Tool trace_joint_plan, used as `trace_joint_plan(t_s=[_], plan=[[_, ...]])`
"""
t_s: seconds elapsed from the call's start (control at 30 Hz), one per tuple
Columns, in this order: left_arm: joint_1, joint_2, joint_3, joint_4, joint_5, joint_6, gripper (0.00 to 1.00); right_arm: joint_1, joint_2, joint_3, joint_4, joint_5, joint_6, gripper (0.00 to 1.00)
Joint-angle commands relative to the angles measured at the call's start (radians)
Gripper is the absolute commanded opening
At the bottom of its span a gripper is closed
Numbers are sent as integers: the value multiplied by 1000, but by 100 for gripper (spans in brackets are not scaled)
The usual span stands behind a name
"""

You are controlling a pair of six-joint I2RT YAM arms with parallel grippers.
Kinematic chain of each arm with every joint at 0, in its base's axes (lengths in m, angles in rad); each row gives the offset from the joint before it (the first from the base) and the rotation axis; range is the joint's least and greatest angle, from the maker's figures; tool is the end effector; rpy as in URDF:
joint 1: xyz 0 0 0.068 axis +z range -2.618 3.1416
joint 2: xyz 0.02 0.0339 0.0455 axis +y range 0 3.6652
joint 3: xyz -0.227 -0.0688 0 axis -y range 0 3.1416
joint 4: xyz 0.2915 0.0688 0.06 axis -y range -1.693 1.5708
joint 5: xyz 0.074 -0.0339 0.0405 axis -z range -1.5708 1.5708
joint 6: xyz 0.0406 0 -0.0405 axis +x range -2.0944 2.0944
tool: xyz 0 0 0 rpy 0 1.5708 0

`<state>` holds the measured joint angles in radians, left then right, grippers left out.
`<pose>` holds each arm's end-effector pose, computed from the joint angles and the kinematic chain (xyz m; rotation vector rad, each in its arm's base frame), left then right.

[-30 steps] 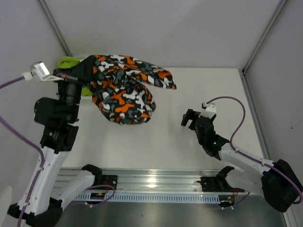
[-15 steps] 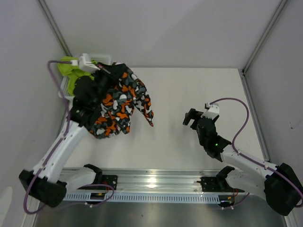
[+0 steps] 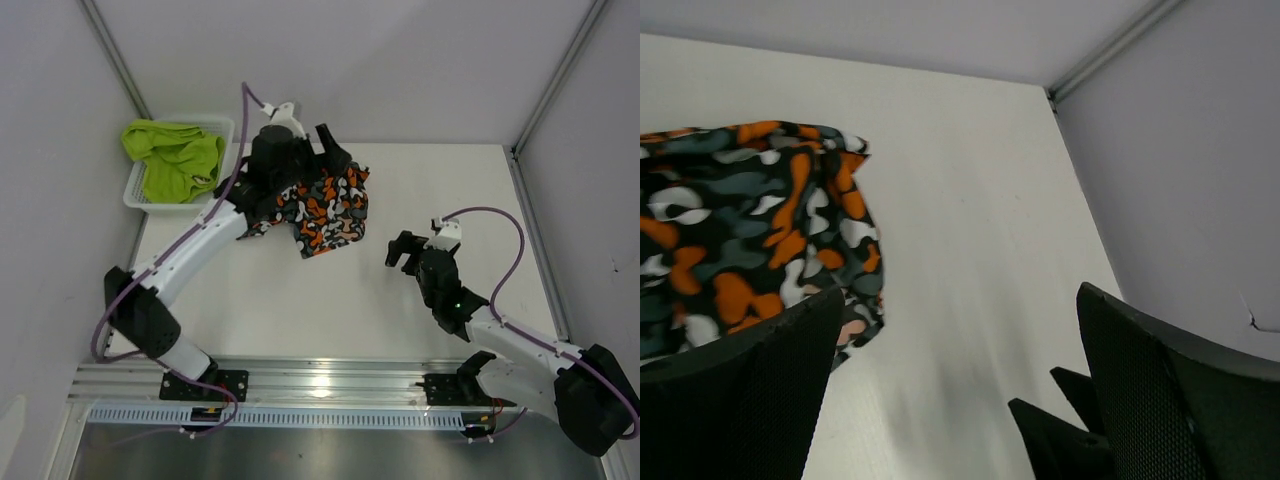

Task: Fold and stack the shorts
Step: Move the shorts to the center of the board, then flatten the shorts out

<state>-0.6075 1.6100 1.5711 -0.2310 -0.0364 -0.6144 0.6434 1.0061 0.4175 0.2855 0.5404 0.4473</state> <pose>0.3563 -0.2459 0.3584 -0.0332 1.9206 -0.8098 0.2351 0.1501 0.1608 0.1885 1.8277 0.2601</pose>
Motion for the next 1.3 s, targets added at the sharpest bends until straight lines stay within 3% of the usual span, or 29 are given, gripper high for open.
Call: trace_joint_plan(t_s=[0.0, 0.17, 0.23, 0.37, 0.53, 0.7, 1.03, 1.07, 1.13, 1.17, 1.2, 1.27], plan=[[74, -242, -147, 32, -40, 21, 99, -19, 43, 3, 107, -160, -32, 99], [120, -455, -368, 19, -137, 22, 99, -28, 268, 157, 66, -358, -62, 99], [127, -560, -491, 19, -196, 4, 99, -19, 340, 229, 28, -431, -82, 95], [135, -747, -684, 53, -275, -50, 99, 19, 494, 416, -58, -447, -107, 87], [135, -921, -899, 58, -342, -108, 99, 6, 673, 524, 6, -643, -30, 84], [137, -1024, -1003, 50, -379, -116, 99, -19, 805, 615, 133, -786, 79, 80], [135, -1067, -1027, -4, -369, -81, 99, -22, 1043, 816, 132, -786, 123, 77], [137, -1072, -1031, -4, -369, -79, 99, -22, 1072, 848, 130, -787, 123, 74], [135, -1075, -1036, -4, -367, -74, 99, -25, 1095, 874, 107, -784, 125, 58], [137, -1076, -1037, -7, -370, -68, 99, -27, 1103, 888, 98, -778, 129, 48], [137, -1078, -1037, -10, -372, -65, 99, -27, 1099, 885, 96, -778, 131, 25], [137, -1084, -1040, -11, -379, -58, 99, -24, 1076, 877, 43, -748, 116, 5]])
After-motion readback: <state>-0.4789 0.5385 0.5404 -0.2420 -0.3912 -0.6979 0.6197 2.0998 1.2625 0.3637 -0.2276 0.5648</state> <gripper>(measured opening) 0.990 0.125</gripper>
